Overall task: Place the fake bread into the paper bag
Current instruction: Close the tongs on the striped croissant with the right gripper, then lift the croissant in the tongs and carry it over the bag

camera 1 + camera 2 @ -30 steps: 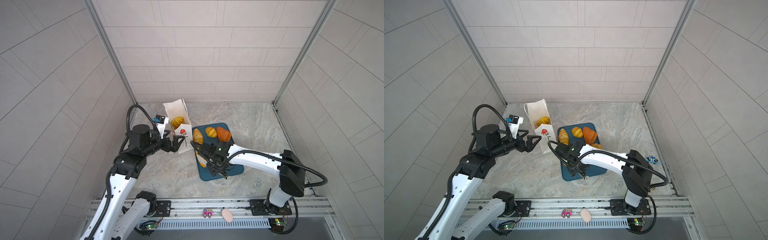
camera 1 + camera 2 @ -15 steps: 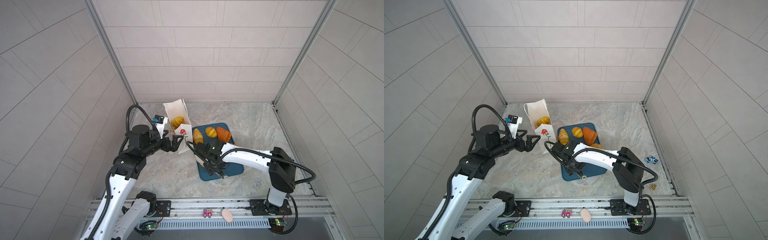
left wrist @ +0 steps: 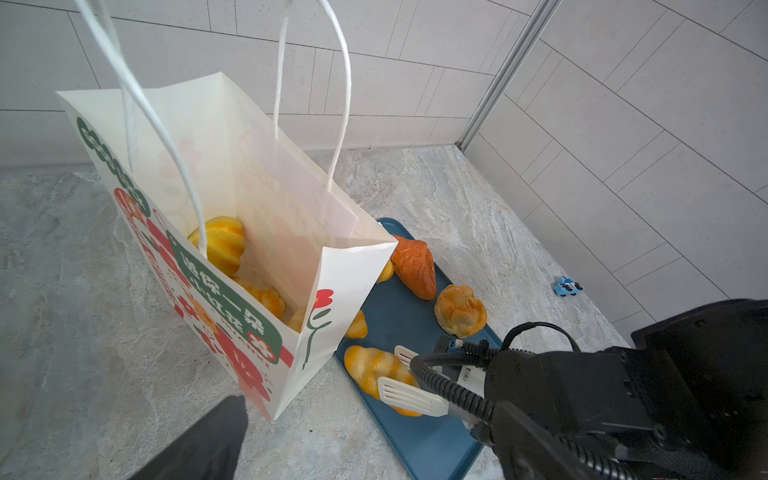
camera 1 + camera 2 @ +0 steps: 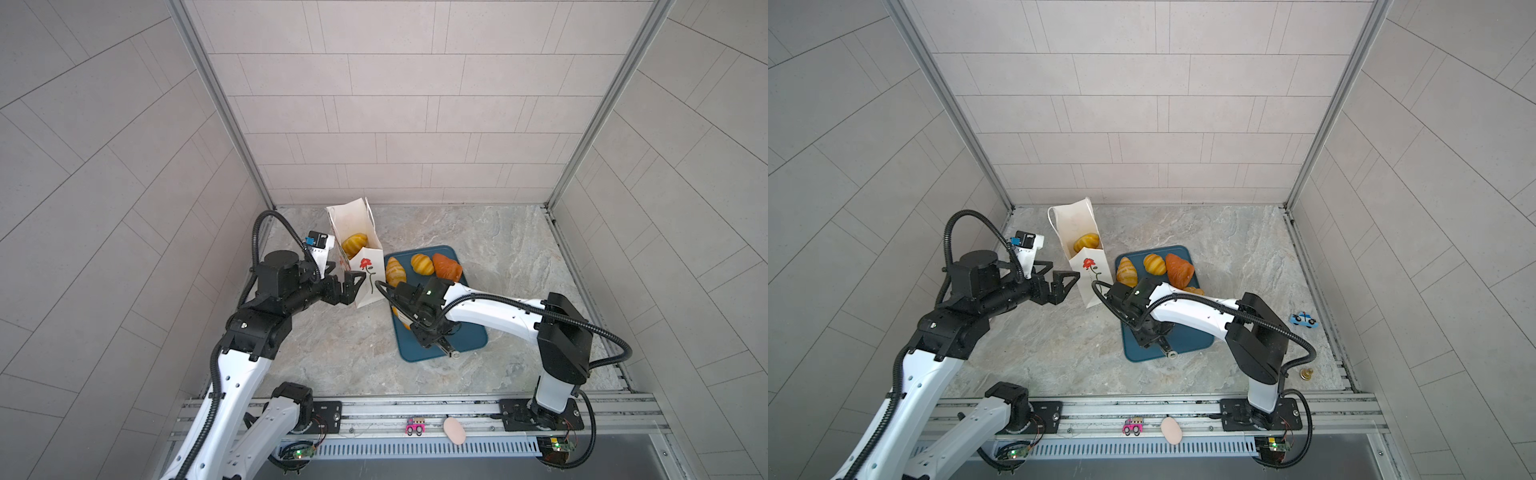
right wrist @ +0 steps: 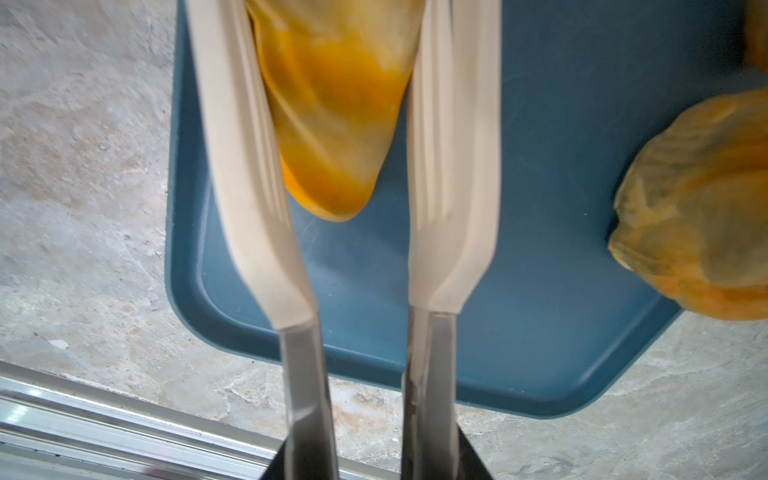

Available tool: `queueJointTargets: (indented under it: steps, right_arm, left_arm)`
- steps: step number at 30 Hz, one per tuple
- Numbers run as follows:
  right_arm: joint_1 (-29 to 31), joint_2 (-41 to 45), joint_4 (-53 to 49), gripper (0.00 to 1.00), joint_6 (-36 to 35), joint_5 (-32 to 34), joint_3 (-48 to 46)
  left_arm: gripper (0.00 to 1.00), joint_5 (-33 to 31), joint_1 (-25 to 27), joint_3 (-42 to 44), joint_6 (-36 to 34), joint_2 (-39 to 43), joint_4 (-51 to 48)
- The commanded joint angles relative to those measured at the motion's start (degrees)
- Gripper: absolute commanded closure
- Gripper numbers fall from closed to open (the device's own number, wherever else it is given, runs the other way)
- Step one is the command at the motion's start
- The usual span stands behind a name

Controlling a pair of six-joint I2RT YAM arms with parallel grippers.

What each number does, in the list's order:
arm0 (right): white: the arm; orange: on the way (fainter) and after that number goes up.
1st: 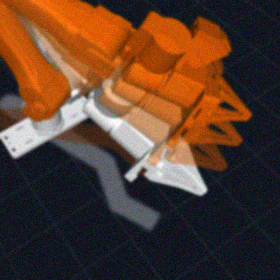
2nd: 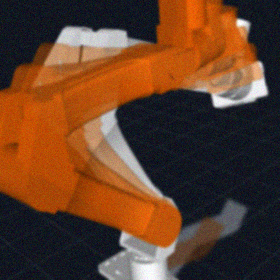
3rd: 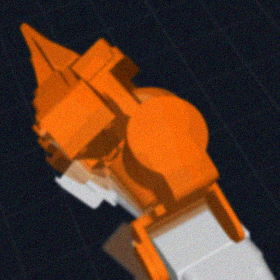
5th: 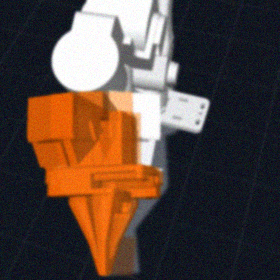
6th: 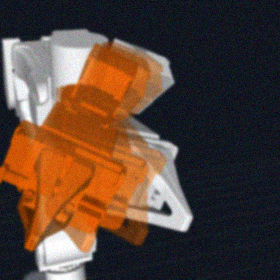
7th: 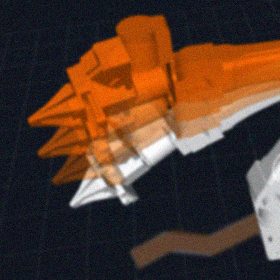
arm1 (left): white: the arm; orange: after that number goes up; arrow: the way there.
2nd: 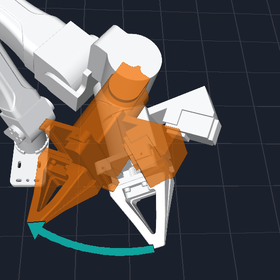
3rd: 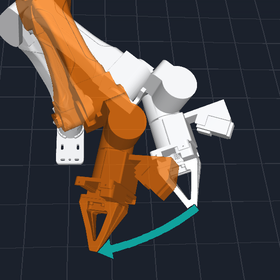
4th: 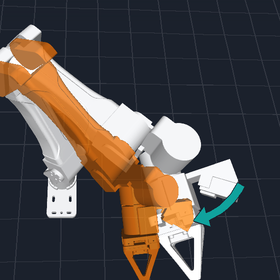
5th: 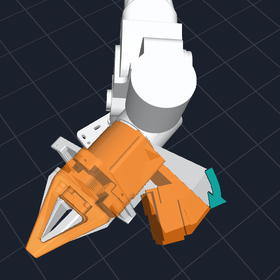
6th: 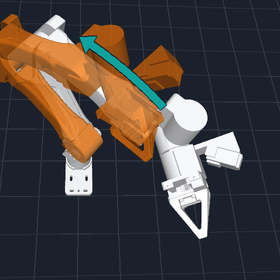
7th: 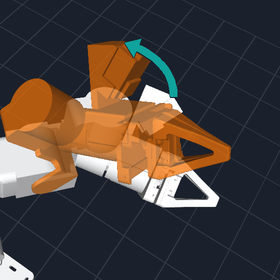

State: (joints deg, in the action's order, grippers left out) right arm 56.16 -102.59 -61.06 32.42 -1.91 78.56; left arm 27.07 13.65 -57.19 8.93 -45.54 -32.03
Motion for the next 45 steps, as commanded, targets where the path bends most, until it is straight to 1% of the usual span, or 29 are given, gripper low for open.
queueJointTargets:
  steps: [1, 3, 8, 21, 24, 28, 31, 37, 45]
  right_arm:
    - [-0.5, 1.8, -1.8, 0.61, -1.0, -0.2, -1.0]
    - [-1.1, 3.3, -1.4, 0.63, -1.1, -0.6, -1.7]
    - [-2.6, 7.8, -0.4, 0.67, -2.0, -0.9, -3.2]
    - [-8.3, 19.5, 1.4, 0.68, -3.9, -3.1, -8.4]
    - [-9.1, 21.7, 2.1, 0.70, -3.9, -3.8, -6.9]
    - [-9.1, 22.5, 0.8, 0.70, -4.6, -3.4, -3.1]
    - [-9.2, 23.4, 0.5, 0.71, -5.1, -2.8, -1.4]
    - [-9.2, 25.8, 3.8, 0.71, -5.8, -2.5, 1.1]
    - [-9.2, 26.6, 8.2, 0.71, -10.9, -1.4, 4.5]
  left_arm:
    - [0.00, -1.0, 0.2, -1.5, -1.2, 0.5, -0.6]
    - [0.00, -2.2, 0.2, -1.6, -1.0, 0.5, -0.7]
    - [0.00, -2.1, 0.3, -1.7, -0.4, 0.1, -0.4]
    - [0.00, -4.5, 0.2, -2.0, 1.9, -0.8, 1.5]
    - [0.00, -5.4, 0.2, -2.3, 2.7, -1.0, 2.1]
    - [0.00, -5.9, 0.2, -2.3, 3.6, -1.6, 2.6]
    - [0.00, -5.4, 0.2, -2.5, 3.8, -1.7, 2.9]
    - [0.00, -3.3, 0.2, -3.8, 3.0, -2.8, 2.9]
    - [0.00, -2.7, 0.2, -4.1, 2.8, -2.9, 3.7]
